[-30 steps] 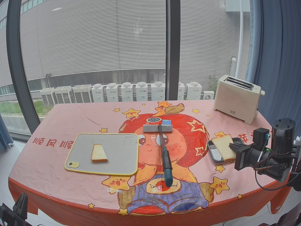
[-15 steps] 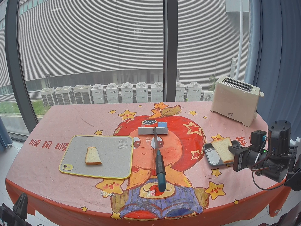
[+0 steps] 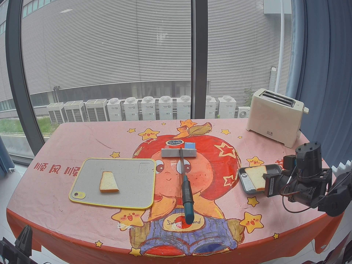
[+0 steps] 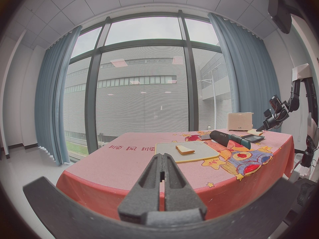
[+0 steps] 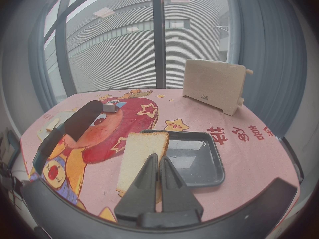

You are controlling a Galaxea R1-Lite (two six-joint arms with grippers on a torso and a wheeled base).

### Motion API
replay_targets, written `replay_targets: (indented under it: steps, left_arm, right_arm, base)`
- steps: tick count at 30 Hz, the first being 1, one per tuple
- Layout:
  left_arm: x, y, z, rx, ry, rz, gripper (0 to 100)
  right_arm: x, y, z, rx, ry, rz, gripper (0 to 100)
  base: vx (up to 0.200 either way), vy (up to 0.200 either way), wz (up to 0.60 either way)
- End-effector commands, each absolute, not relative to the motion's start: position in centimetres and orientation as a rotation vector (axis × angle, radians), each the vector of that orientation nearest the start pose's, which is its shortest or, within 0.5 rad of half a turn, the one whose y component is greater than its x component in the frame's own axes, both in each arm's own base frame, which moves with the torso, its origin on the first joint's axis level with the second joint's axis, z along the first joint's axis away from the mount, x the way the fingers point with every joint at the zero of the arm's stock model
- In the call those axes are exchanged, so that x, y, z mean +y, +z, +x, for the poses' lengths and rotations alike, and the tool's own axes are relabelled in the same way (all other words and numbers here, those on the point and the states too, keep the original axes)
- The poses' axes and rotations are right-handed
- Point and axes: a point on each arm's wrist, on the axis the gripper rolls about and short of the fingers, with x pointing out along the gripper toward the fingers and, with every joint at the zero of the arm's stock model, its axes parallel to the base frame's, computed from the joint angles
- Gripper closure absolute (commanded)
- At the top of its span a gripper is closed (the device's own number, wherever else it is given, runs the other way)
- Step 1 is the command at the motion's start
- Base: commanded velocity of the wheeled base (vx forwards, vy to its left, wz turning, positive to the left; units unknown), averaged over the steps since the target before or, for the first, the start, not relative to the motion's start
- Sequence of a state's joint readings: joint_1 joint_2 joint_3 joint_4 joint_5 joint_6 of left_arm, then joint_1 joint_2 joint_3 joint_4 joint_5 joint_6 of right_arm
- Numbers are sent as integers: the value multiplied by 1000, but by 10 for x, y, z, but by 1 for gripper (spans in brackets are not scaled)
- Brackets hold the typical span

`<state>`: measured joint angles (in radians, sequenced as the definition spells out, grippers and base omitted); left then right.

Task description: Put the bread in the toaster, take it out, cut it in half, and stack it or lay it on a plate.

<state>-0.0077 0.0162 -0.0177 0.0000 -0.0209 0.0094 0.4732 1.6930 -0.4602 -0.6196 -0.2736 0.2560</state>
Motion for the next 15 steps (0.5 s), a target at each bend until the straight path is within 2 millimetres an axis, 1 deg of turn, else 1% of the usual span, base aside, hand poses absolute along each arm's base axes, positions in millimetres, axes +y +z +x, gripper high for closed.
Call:
replay_targets:
  steps: [1, 7, 15]
  left_arm:
    - [0, 75, -23, 0, -29, 9, 100]
    - [0, 75, -23, 0, -29, 9, 100]
    - [0, 75, -23, 0, -28, 9, 100]
  right_arm:
    - [110, 83, 241, 611, 83, 54, 100]
    - [108, 74, 249, 592, 63, 63, 100]
    - [106, 76, 248, 580, 41, 59, 100]
  base:
    - [0, 0, 0]
    - [0, 0, 0]
    - [0, 0, 0]
